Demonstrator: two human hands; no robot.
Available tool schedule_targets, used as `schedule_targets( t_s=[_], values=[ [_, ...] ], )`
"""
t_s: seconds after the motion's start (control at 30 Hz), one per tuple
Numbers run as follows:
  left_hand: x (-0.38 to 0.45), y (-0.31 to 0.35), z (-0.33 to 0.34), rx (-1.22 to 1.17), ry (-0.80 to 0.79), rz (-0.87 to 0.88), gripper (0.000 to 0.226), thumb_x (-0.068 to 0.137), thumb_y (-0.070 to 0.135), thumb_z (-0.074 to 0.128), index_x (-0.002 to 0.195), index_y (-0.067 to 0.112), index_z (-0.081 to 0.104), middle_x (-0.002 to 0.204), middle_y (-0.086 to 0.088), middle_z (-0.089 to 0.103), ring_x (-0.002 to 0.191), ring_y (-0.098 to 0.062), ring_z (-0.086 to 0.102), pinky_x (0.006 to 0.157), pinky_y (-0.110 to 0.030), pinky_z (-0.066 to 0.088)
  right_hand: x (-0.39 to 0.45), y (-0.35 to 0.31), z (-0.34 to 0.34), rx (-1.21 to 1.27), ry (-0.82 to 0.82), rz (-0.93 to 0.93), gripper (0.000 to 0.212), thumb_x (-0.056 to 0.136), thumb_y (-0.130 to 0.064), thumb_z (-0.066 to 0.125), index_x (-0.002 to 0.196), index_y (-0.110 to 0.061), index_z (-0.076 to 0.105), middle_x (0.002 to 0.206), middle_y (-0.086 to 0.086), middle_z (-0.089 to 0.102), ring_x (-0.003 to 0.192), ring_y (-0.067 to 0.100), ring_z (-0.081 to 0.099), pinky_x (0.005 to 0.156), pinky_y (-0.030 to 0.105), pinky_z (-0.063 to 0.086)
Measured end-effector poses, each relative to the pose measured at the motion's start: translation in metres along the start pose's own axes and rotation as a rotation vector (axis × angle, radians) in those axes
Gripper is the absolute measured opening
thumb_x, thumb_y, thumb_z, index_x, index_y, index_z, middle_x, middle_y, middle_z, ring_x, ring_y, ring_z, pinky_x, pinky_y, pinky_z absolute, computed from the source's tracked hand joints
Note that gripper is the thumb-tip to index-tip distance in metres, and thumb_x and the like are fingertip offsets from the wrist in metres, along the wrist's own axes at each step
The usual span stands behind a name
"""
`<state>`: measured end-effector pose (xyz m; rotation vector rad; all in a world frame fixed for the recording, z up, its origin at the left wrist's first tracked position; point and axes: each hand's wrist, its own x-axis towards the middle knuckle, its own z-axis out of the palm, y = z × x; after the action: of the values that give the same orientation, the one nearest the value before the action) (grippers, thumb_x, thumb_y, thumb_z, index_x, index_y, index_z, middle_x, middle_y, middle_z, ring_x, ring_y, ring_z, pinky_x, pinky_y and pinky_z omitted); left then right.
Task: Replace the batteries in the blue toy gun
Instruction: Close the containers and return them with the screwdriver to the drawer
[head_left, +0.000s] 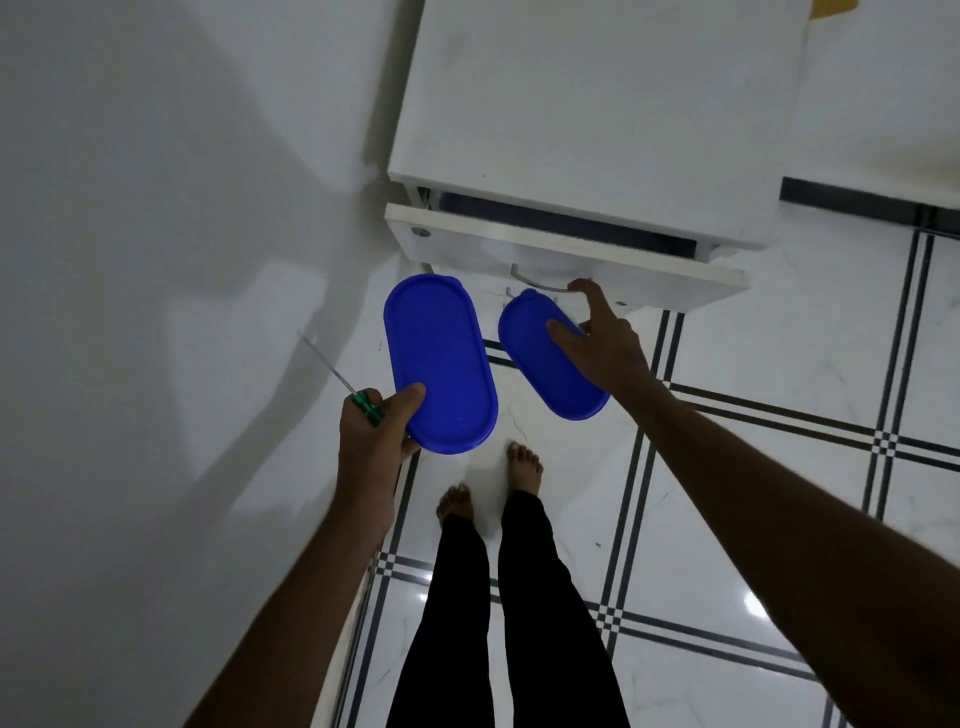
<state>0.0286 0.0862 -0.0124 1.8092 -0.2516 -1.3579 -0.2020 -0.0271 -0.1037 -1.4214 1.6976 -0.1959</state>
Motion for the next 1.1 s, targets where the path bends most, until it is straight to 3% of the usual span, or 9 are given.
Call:
schedule_targets(
  t_s=[0.23,0.33,0.43,0.57,0.7,0.83,0.93,1.1],
  values=[
    [-0.041,-0.014,-0.041,0.027,-0.021,-0.007,0.023,0.087,0.017,0.067,0.093,0.011,0.045,0.087,-0.003,0.059,0.081,-0.012,0.066,0.061,-0.023,0.057,-0.067,0.012,0.030,-0.041,-0.043,0.059,0.052,0.093,-0.044,0.055,0.139,-0.030,0.035,0.089,0.005,0.067,0.071,0.021,0.067,0.061,0.033,0.058],
    [-0.060,-0.025,-0.065,0.036,-0.018,-0.028,0.025,0.086,0.017,0.067,0.097,0.009,0.045,0.089,-0.005,0.057,0.084,-0.015,0.065,0.061,-0.022,0.057,-0.098,0.018,0.046,-0.054,-0.062,0.102,0.054,0.093,-0.045,0.054,0.141,-0.031,0.034,0.083,0.004,0.066,0.066,0.017,0.064,0.056,0.027,0.050],
    [-0.073,-0.033,-0.085,0.073,-0.011,-0.057,0.022,0.086,0.018,0.067,0.092,0.015,0.046,0.096,-0.009,0.057,0.088,-0.018,0.064,0.065,-0.025,0.058,-0.129,0.025,0.062,-0.030,-0.081,0.154,0.056,0.093,-0.045,0.053,0.143,-0.032,0.031,0.075,0.006,0.066,0.062,0.019,0.064,0.052,0.024,0.046],
    [-0.084,-0.036,-0.100,0.074,-0.039,-0.070,0.020,0.086,0.018,0.067,0.092,0.017,0.048,0.102,-0.011,0.059,0.094,-0.022,0.064,0.075,-0.032,0.058,-0.156,0.027,0.077,0.001,-0.097,0.185,0.058,0.093,-0.046,0.054,0.144,-0.033,0.029,0.080,0.009,0.068,0.066,0.021,0.066,0.054,0.026,0.049],
    [-0.087,-0.031,-0.101,0.064,-0.046,-0.068,0.021,0.086,0.018,0.067,0.094,0.016,0.048,0.103,-0.011,0.060,0.096,-0.021,0.065,0.082,-0.037,0.057,-0.169,0.025,0.083,0.049,-0.105,0.209,0.058,0.094,-0.047,0.053,0.145,-0.035,0.028,0.087,0.012,0.069,0.071,0.023,0.068,0.064,0.037,0.059],
    [-0.083,-0.022,-0.094,0.074,-0.074,-0.042,0.028,0.086,0.022,0.069,0.097,0.011,0.045,0.103,-0.013,0.058,0.098,-0.022,0.064,0.081,-0.037,0.057,-0.188,0.012,0.072,0.109,-0.109,0.160,0.057,0.096,-0.044,0.053,0.146,-0.033,0.028,0.100,0.010,0.069,0.079,0.023,0.069,0.067,0.036,0.060],
    [-0.081,-0.007,-0.085,0.063,-0.090,-0.020,0.029,0.086,0.023,0.069,0.098,0.011,0.045,0.102,-0.012,0.058,0.097,-0.021,0.064,0.079,-0.036,0.057,-0.205,-0.006,0.048,0.204,-0.050,0.138,0.048,0.096,-0.045,0.054,0.140,-0.035,0.038,0.118,0.001,0.063,0.096,0.020,0.066,0.070,0.033,0.058],
    [-0.070,0.023,-0.064,0.047,-0.160,0.067,0.029,0.087,0.022,0.068,0.098,0.012,0.043,0.097,-0.011,0.054,0.095,-0.019,0.064,0.080,-0.033,0.056,-0.214,-0.036,-0.012,0.464,0.100,0.106,0.030,0.098,-0.039,0.053,0.126,-0.029,0.049,0.114,0.001,0.066,0.094,0.018,0.068,0.065,0.029,0.057]
  ],
)
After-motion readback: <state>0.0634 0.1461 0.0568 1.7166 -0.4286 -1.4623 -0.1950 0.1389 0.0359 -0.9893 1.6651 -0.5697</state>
